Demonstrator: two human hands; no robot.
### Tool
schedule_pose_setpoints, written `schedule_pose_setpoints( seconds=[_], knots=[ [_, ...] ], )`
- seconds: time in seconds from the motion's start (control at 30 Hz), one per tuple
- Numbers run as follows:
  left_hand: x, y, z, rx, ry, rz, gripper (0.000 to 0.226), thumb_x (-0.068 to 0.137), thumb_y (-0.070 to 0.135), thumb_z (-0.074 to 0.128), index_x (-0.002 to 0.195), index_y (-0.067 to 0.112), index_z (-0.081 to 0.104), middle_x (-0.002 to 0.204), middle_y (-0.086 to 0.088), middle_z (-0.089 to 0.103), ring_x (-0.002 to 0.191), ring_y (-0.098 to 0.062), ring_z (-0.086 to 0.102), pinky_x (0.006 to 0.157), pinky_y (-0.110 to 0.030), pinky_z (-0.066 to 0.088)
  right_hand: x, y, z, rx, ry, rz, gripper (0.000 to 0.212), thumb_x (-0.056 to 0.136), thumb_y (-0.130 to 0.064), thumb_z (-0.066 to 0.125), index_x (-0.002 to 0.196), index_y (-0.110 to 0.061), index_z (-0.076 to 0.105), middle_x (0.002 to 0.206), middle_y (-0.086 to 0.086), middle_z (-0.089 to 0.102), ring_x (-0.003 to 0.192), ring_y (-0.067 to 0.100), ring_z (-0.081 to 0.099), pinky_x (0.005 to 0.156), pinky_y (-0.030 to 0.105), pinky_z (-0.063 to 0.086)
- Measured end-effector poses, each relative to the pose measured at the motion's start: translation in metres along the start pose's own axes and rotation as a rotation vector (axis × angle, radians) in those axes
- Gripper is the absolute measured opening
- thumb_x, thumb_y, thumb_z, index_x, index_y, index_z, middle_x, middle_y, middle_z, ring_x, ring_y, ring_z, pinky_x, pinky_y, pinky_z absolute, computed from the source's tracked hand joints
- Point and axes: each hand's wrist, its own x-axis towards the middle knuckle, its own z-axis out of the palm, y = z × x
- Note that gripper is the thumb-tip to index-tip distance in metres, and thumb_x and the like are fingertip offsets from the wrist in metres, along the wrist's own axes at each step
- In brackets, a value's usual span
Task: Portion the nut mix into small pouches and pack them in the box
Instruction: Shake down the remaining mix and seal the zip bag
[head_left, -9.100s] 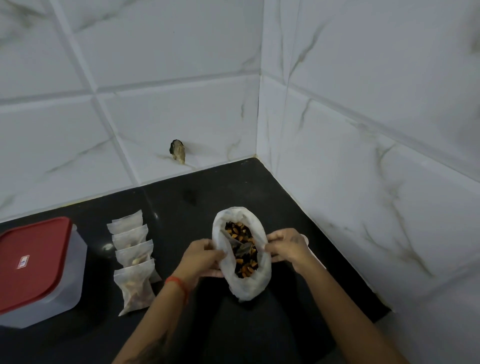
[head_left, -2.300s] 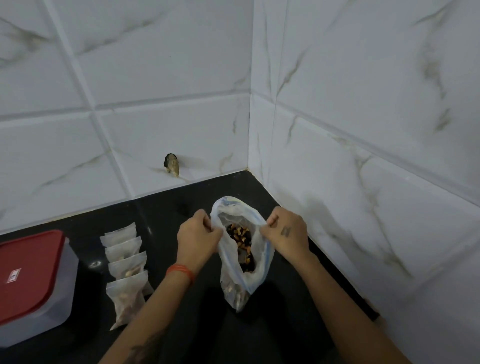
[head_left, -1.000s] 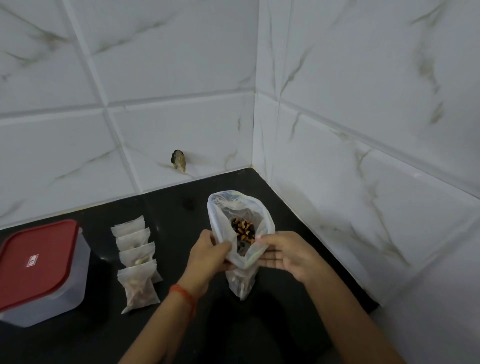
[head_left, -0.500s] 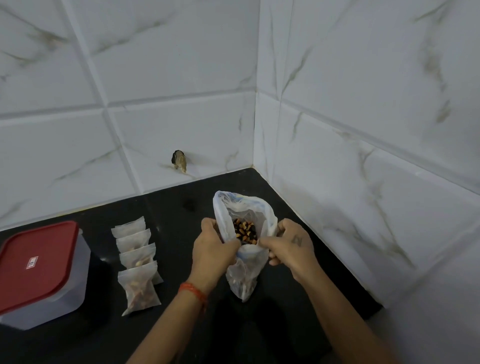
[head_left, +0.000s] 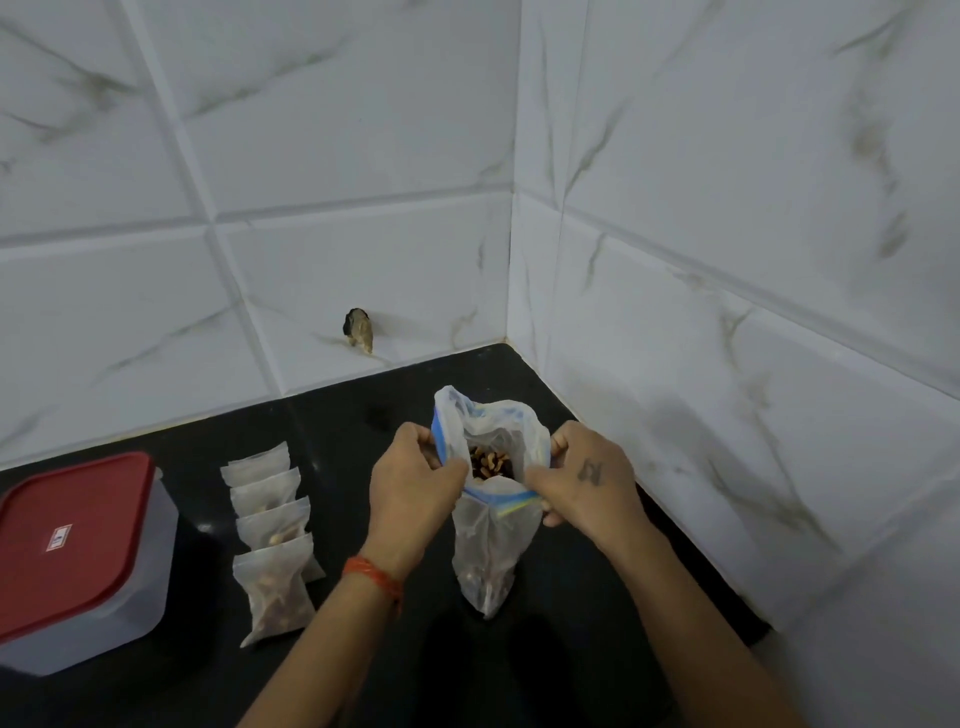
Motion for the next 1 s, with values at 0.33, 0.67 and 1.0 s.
schedule_pose_setpoints(
  seconds=[0.33,0.67,1.0],
  knots=[
    [0.025,0.011,-0.009,-0.354,-0.265,-0.330,0.020,0.095,0.027,0.055,0.101,0.010,0.060,0.086,-0.007,0.062,0.074,-0.016,0.059,0.061,-0.027,0.050,0.040,0.002,-0.008,0.708,-0.322,0.369,0.017,0.090,-0.020,0.064,0.093,-0.003,0.065,0.088,0.012,0.069,0.074,0.018,0.067,0.059,0.026,0.056],
    [0.053,0.010,-0.013,0.416,-0.048,0.150,0.019,0.088,0.037,0.061,0.088,0.018,0.057,0.082,0.000,0.061,0.072,-0.013,0.061,0.066,-0.026,0.053,0.056,-0.001,-0.008,-0.060,0.112,-0.112,0.014,0.083,-0.017,0.064,0.095,-0.013,0.070,0.095,0.003,0.069,0.087,0.018,0.063,0.072,0.026,0.051],
    [0.084,0.016,0.004,0.065,-0.176,-0.033,0.005,0.088,0.013,0.060,0.084,0.013,0.063,0.085,-0.004,0.063,0.076,-0.013,0.059,0.061,-0.020,0.046,0.093,-0.008,0.012,0.400,-0.192,0.141,0.015,0.083,-0.008,0.067,0.096,-0.004,0.072,0.090,0.008,0.071,0.078,0.014,0.066,0.069,0.024,0.057]
  ],
)
